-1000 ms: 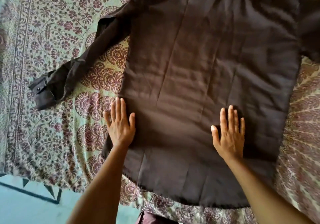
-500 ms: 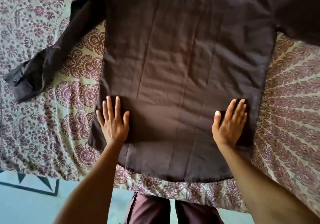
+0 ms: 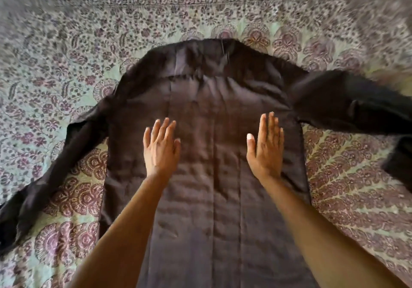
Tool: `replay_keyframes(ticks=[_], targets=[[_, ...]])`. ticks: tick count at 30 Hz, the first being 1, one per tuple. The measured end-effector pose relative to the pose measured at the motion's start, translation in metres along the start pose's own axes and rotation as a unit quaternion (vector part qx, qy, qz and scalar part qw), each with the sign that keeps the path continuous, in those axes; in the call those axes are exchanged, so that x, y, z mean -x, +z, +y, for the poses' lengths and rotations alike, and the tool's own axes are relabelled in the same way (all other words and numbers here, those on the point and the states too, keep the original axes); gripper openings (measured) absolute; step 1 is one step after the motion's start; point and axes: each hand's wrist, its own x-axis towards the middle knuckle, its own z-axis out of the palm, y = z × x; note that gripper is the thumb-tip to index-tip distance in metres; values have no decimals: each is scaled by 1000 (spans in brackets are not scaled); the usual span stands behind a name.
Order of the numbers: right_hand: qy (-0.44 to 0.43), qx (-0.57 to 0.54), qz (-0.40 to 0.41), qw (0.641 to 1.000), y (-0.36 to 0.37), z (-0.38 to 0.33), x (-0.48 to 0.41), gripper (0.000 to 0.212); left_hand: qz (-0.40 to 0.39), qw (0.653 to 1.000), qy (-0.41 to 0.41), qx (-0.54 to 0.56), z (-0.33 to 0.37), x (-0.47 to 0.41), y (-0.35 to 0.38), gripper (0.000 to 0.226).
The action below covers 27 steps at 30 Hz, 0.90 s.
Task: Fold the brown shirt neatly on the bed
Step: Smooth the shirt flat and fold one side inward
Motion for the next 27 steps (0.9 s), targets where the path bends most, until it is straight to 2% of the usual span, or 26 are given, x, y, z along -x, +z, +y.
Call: replay_keyframes(ticks=[4,7,9,12,15,17,20,22,24,26,27], targets=[[-30,-22,9,999,14,-12,-73,62,70,997,-22,39,12,-92,-4,48],[-52,-21,-1,998,32,-28,-118,65,88,993,-57,62,6,-152,-1,45],[-54,-11,-10,998,44,-32,-143,67,62,992,-87,66,-6,-185,4,48],[11,20,-26,999,61,-13,-172,71,-28,990,-130,37,-43,-215,15,52],[17,72,-13,997,66,8,-178,67,-69,991,-108,-29,-75,-220,20,52],[19,71,-9,997,66,9,-178,67,-47,994,-97,-9,-80,-219,20,51],[44,33,28,998,58,-5,-182,66,75,986,-131,70,-79,-225,12,42],[-3,-3,56,998,50,-26,-195,60,114,971,-188,93,-82,-238,3,37],[-92,-35,47,994,46,-53,-214,57,58,972,-198,113,-84,-254,-6,41],[-153,-48,6,987,44,-84,-234,57,-13,978,-159,134,-79,-264,-16,44],[-168,-43,-22,985,42,-98,-244,60,-25,981,-133,137,-75,-266,-22,39]])
